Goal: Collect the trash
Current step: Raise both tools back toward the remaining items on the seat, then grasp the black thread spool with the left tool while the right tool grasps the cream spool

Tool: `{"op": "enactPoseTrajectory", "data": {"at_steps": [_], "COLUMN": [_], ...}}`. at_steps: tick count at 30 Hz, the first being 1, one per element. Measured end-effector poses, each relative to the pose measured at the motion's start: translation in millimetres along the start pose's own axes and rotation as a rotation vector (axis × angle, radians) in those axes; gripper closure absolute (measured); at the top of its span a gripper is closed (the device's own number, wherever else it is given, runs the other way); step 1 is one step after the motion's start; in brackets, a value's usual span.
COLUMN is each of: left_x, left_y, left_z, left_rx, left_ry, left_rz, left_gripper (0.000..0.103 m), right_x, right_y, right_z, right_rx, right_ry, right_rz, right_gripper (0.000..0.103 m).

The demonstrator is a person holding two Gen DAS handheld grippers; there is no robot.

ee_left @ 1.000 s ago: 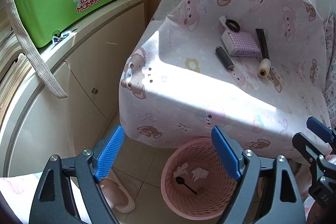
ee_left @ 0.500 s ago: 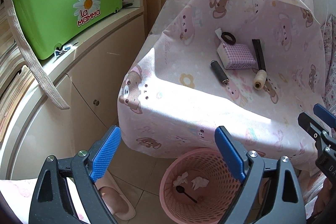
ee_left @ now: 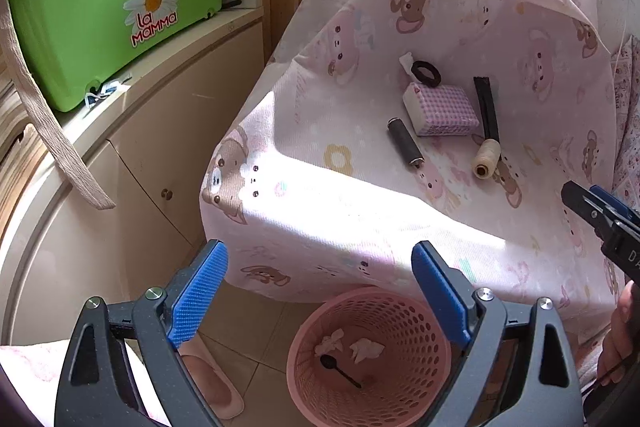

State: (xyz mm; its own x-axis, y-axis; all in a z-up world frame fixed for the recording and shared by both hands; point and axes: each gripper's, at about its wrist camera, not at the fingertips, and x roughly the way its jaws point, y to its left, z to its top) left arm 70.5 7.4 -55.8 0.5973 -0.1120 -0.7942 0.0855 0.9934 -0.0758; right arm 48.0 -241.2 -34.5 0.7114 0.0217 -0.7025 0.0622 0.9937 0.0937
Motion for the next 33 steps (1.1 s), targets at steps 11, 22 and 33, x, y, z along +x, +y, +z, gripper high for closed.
{"op": "enactPoseTrajectory", "data": {"at_steps": [11,22,33], "left_x": [10.6,16.6,14.7], "left_y": [20.0,19.6,11.9], "left_z": [14.9,18.1,16.7], "left_rx": [-0.067,-0.087,-0.075], "left_ry": [0.006,0.037,0.031], "left_rz": [0.059,0.019,0.017], "left_gripper": [0.011,0.011,0.011], "right_x": [59.8,93.4,97.9], "right_y": [25.6,47.9,53.6], "right_z": [30.9,33.7,25.9], "right_rx": [0.006,0.030,0.031], "right_ry": [0.068,0.116,0.117], "right_rz": [0.029,0.012,0.025], "right_gripper": [0.028,0.040,0.074]}}
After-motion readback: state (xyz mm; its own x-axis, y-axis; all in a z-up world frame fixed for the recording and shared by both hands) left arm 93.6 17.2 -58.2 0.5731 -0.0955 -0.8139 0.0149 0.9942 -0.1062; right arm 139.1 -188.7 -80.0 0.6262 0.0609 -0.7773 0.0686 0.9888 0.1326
